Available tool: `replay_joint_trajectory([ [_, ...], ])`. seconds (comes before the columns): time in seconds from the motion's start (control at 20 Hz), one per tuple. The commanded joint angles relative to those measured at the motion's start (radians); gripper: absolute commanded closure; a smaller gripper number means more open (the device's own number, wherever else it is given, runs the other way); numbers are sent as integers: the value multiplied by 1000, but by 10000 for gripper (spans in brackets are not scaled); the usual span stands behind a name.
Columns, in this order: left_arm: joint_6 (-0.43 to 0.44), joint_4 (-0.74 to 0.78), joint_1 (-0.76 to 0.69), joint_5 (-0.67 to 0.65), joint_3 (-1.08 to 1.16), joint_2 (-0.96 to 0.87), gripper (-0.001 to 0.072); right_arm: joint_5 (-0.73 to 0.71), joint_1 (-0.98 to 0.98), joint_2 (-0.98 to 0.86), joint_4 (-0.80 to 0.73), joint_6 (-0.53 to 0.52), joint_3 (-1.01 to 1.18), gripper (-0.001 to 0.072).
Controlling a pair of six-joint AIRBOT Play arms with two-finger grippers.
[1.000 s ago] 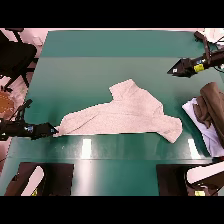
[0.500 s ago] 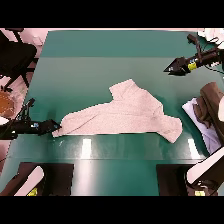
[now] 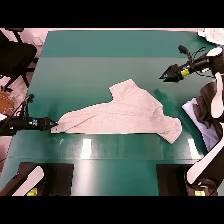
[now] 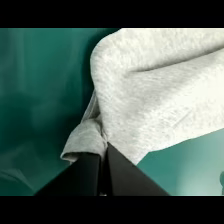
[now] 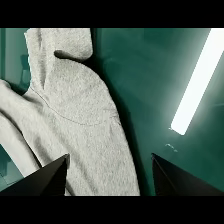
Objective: Fold the shirts.
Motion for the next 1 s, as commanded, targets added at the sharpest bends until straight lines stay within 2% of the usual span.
replay_joint_trajectory([
  [0.0, 10, -5, 1, -4, 35, -1, 681, -27, 40, -48, 19, -16, 1, 145],
  [0.4, 10, -12, 1, -16, 37, -1, 680, 19, 105, -79, -42, -10, 1, 146],
  [0.8, 10, -57, 1, -27, 37, -1, 680, 3, 145, -91, -61, -8, 1, 146],
  [0.95, 10, -73, 1, -35, 37, -1, 680, 20, 153, -111, -66, 23, 0, 146],
])
